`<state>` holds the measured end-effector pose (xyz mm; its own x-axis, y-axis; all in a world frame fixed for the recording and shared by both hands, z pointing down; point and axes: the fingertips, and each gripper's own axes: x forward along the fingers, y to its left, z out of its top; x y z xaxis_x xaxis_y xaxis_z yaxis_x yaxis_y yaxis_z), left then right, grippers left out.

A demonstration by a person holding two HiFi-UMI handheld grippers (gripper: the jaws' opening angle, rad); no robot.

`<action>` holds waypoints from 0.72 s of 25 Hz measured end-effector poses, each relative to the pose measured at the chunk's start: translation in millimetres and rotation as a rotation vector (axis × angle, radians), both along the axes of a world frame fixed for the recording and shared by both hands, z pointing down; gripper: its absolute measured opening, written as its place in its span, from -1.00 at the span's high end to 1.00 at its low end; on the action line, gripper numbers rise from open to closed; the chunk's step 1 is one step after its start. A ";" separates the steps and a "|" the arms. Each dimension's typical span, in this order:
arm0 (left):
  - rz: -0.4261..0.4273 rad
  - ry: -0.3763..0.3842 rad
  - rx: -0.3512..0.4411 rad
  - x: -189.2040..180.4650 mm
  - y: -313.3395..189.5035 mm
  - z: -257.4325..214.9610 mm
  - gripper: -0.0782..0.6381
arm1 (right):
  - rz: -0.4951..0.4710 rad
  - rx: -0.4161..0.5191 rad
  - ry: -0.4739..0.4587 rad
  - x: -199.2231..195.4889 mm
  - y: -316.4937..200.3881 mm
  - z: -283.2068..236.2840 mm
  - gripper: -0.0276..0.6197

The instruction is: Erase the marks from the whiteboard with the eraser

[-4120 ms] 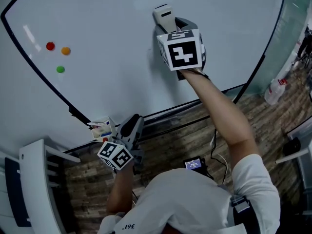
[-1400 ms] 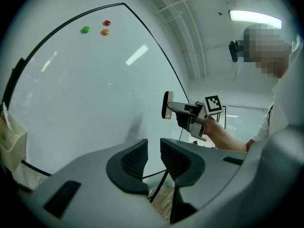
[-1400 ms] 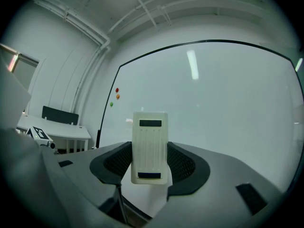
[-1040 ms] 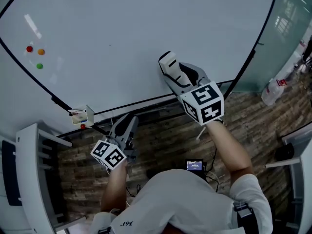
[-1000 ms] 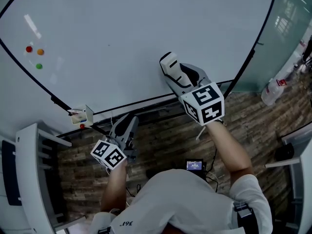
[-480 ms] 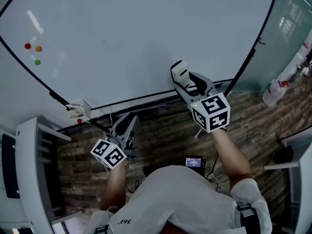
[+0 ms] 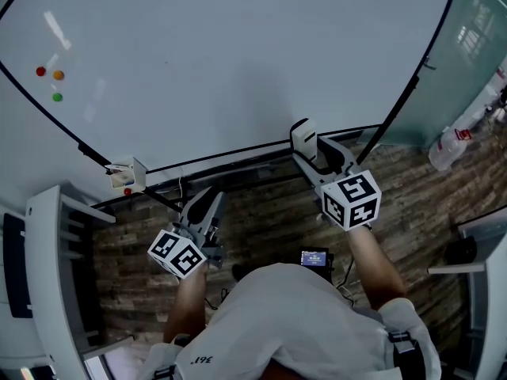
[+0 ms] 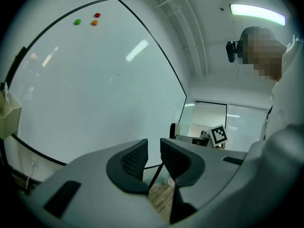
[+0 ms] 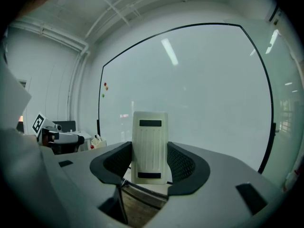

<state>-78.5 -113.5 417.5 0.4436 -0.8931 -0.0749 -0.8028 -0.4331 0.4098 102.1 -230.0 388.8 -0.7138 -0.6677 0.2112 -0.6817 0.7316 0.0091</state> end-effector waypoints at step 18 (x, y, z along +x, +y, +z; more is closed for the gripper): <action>0.055 0.034 -0.080 29.2 19.8 43.9 0.56 | 0.015 -0.137 0.000 10.5 25.6 64.8 0.15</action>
<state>-49.4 -93.7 461.4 0.4905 -0.8712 -0.0198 -0.7639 -0.4408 0.4712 112.6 -204.4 453.7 -0.7042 -0.6429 0.3014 -0.6922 0.7160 -0.0900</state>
